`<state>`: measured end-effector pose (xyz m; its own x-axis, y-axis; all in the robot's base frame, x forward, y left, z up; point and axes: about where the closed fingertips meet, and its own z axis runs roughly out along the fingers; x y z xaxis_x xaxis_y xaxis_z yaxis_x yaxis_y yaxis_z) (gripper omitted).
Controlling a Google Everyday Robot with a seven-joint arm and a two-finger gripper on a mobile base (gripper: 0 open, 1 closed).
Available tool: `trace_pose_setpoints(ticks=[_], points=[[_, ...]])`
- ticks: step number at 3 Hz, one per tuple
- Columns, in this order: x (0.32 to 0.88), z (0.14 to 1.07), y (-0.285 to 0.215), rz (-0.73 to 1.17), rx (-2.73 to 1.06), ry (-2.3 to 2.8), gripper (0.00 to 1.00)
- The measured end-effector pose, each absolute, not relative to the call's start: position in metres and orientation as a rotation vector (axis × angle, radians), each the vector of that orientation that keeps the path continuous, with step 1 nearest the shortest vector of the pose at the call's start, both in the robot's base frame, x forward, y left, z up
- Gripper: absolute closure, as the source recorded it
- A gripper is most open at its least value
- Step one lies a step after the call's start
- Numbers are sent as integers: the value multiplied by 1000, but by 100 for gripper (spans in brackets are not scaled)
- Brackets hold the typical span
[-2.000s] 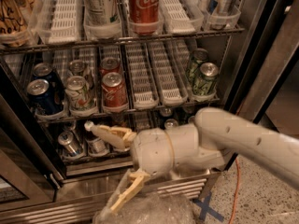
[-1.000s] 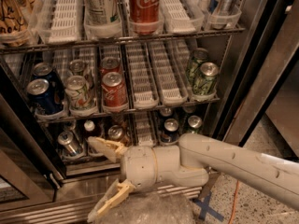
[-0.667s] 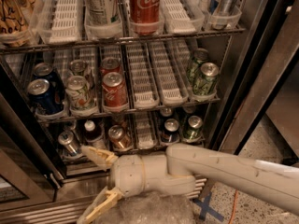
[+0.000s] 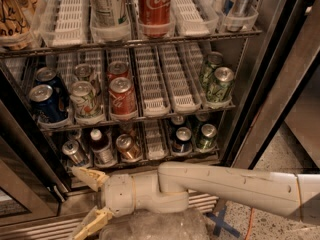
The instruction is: Pick blue plastic bottle from bottom shelf of fridge
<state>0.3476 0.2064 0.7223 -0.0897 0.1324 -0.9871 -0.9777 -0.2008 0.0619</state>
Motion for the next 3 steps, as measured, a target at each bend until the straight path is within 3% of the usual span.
trace_pose_setpoints(ticks=[3], points=[[328,693,222,1393,-937,1136,0]])
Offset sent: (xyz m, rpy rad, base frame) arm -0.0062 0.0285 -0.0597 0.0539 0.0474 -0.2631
